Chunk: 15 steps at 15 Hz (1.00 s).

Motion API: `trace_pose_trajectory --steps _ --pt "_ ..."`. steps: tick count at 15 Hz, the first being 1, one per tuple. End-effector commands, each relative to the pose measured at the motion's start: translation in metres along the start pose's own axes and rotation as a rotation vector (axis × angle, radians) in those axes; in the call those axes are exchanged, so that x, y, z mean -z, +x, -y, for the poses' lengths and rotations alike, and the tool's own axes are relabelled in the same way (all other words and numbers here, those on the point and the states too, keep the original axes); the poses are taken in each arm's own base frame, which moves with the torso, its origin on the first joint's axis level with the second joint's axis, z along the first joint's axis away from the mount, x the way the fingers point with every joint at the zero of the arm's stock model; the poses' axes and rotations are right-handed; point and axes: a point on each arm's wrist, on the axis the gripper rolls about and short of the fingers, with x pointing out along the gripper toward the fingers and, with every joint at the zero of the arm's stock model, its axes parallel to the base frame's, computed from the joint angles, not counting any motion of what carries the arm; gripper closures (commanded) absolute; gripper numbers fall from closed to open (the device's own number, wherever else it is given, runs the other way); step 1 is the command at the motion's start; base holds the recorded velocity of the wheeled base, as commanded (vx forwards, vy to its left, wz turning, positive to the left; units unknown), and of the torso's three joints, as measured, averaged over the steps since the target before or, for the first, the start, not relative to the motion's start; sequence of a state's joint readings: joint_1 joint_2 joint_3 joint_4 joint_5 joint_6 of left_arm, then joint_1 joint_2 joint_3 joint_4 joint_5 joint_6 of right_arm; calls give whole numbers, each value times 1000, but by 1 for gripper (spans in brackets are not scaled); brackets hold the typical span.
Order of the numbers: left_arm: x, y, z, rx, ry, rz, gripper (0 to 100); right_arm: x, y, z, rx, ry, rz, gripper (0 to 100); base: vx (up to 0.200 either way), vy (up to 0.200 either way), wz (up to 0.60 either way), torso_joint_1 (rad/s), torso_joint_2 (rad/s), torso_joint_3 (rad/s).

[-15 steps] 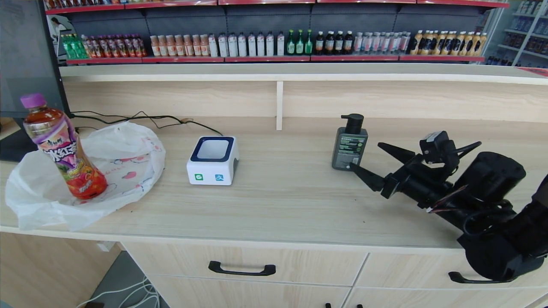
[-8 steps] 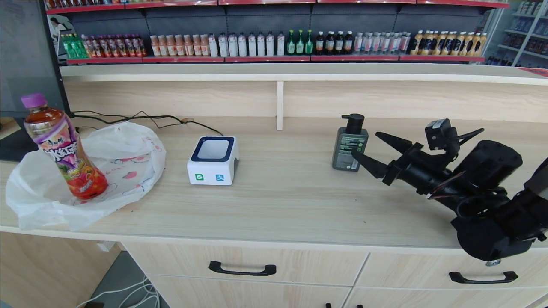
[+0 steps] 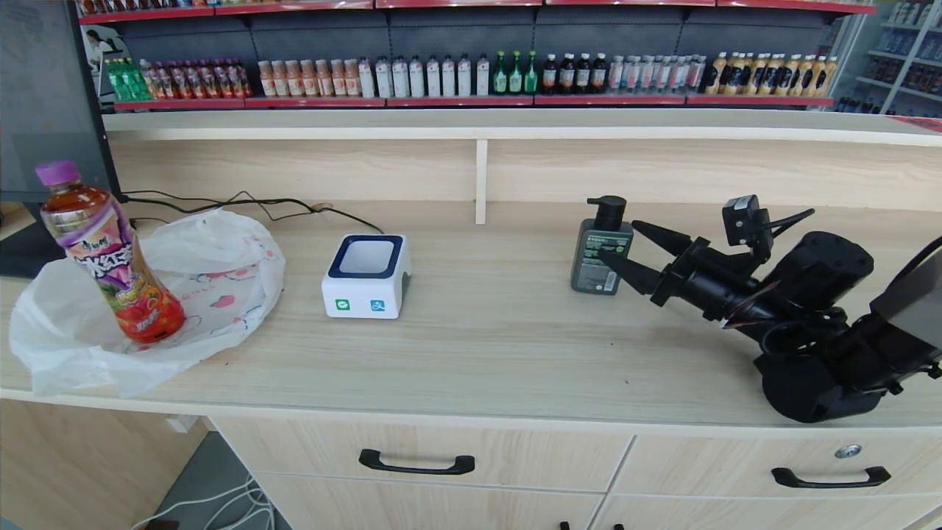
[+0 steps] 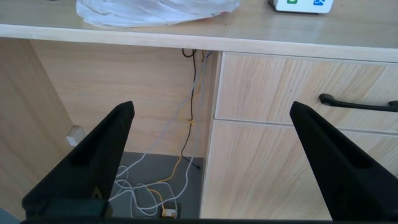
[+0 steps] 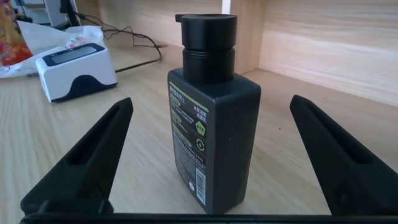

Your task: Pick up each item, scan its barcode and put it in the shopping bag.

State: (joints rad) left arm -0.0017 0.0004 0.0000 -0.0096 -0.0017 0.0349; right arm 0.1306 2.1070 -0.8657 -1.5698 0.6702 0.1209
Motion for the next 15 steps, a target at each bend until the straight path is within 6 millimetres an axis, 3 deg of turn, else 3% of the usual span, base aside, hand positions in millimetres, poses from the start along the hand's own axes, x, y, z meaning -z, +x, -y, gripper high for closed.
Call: trace_pose_trajectory --steps 1,6,9,15 --pt "0 0 0 0 0 0 0 4 1 1 -4 3 -6 0 0 0 0 0 0 0" --pt "0 0 0 0 0 0 0 7 -4 -3 -5 -11 -28 0 0 0 0 0 0 0" --pt "0 0 0 0 -1 0 0 10 -14 -16 -14 -11 -65 0 0 0 0 0 0 0" --pt "0 0 0 0 -1 0 0 4 -14 -20 -21 -34 -57 0 0 0 0 0 0 0"
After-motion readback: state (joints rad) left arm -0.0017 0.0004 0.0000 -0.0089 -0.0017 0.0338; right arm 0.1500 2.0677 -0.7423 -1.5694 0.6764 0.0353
